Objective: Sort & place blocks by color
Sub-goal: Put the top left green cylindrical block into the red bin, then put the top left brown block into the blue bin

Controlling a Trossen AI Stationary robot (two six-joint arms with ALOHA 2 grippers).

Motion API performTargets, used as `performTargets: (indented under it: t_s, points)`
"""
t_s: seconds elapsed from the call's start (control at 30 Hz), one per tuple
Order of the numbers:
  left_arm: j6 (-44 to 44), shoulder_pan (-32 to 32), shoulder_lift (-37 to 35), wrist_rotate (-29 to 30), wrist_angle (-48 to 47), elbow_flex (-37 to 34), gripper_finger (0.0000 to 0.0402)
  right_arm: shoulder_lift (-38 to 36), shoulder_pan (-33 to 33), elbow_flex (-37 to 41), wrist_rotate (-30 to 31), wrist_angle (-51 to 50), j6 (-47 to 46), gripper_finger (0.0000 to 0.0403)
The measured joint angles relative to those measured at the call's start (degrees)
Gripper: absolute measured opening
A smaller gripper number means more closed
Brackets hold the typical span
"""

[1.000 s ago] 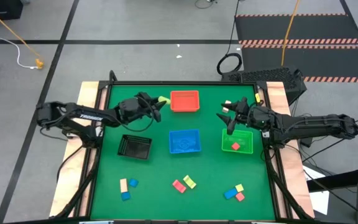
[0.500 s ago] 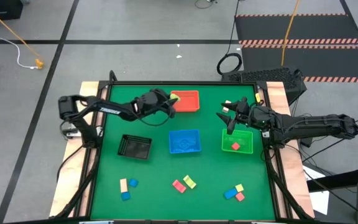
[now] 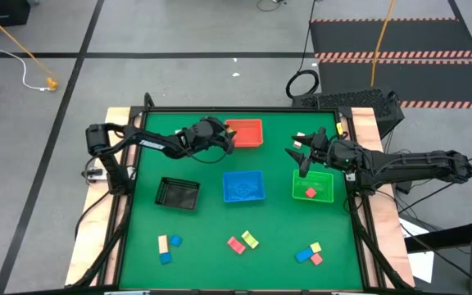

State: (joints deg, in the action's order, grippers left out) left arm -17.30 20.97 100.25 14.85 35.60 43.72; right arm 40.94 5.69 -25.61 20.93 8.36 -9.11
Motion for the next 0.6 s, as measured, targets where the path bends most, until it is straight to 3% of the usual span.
performTargets:
  t_s: [0.17, 0.4, 0.5, 0.6]
  points:
    - [-1.6, 0.0, 0.0, 0.0, 0.1, 0.0, 0.0260, 0.0, 0.0, 0.0, 0.0, 0.0, 1.2, 0.0249]
    - [-1.1, 0.0, -2.2, 0.0, -3.0, 0.0, 0.0265, 0.0, 0.0, 0.0, 0.0, 0.0, 1.3, 0.0249]
    - [-1.0, 0.0, -5.9, 0.7, -10.3, 0.0, 0.0265, 0.0, 0.0, 0.0, 0.0, 0.0, 1.3, 0.0249]
    - [-1.3, 0.0, -10.4, 5.0, -19.4, 0.0, 0.0266, 0.0, 0.0, 0.0, 0.0, -0.3, 1.3, 0.0249]
